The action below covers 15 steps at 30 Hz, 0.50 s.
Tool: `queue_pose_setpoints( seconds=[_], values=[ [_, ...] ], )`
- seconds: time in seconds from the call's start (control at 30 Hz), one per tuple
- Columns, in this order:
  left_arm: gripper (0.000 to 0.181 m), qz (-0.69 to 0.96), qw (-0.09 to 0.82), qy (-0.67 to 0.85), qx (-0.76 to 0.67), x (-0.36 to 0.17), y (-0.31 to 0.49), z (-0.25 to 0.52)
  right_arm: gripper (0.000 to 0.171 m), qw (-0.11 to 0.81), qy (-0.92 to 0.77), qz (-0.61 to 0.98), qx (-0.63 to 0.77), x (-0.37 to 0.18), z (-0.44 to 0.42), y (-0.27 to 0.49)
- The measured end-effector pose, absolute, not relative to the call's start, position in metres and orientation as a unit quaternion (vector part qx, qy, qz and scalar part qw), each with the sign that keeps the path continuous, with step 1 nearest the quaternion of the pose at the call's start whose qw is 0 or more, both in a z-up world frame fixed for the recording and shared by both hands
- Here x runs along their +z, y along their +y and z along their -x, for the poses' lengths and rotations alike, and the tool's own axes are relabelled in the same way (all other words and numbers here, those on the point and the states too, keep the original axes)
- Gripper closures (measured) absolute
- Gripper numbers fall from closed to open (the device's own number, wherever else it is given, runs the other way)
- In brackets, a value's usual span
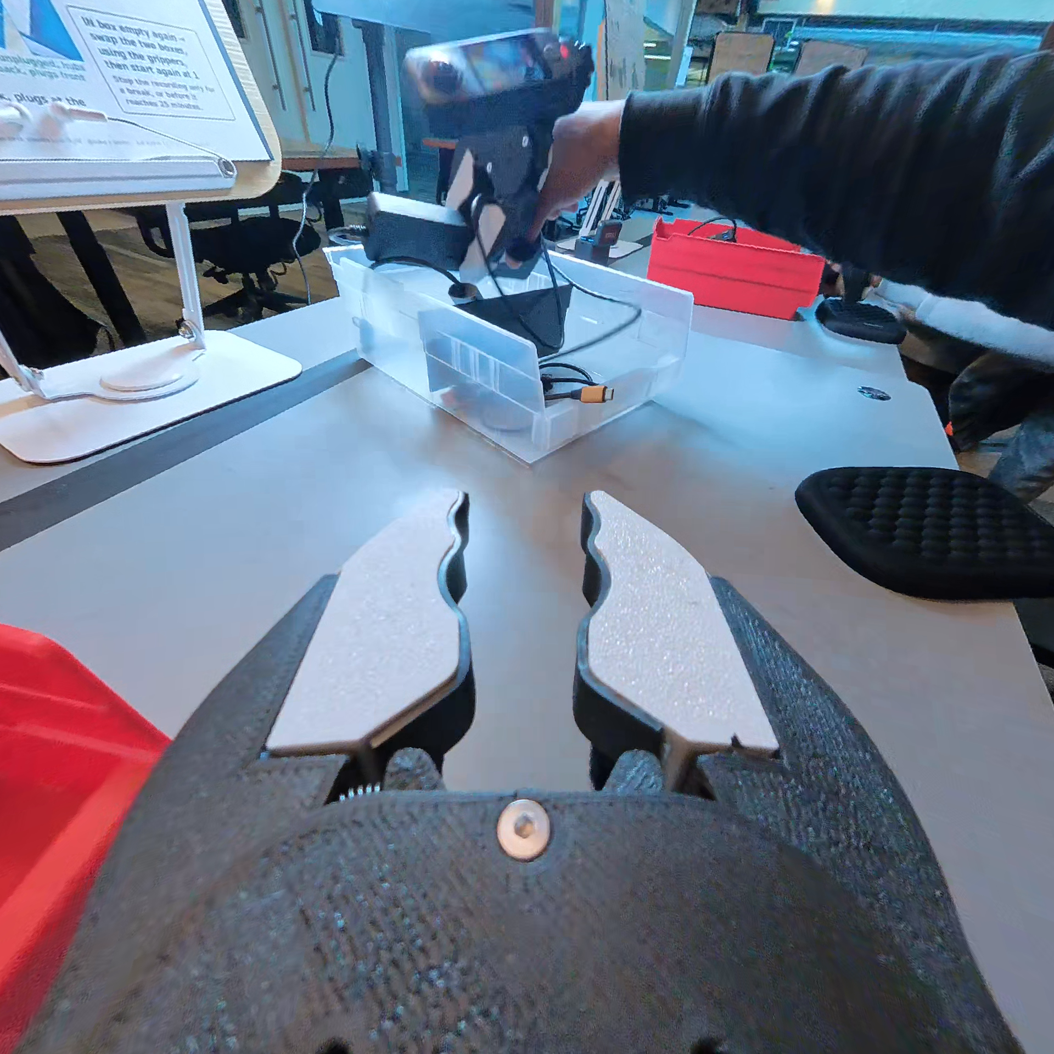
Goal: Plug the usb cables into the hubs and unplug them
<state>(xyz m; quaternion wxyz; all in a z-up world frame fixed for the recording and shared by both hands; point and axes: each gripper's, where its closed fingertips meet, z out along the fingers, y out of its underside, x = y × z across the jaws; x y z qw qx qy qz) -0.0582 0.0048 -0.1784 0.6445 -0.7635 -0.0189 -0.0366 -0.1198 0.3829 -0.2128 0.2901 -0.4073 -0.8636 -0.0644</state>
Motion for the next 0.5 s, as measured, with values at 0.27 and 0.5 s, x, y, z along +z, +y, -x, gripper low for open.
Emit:
queue_pose_setpoints(
  seconds=[0.27,0.5],
  values=[
    [0.143,0.771,0.636,-0.012,-0.035,-0.182,0.005,0.057,0.109,0.278,-0.861,0.422,-0.051,-0.191,0.116,0.385],
    [0.143,0.767,0.641,-0.008,-0.043,-0.177,0.004,0.054,0.127,0.207,-0.894,0.396,0.042,-0.164,0.057,0.313]
  ],
)
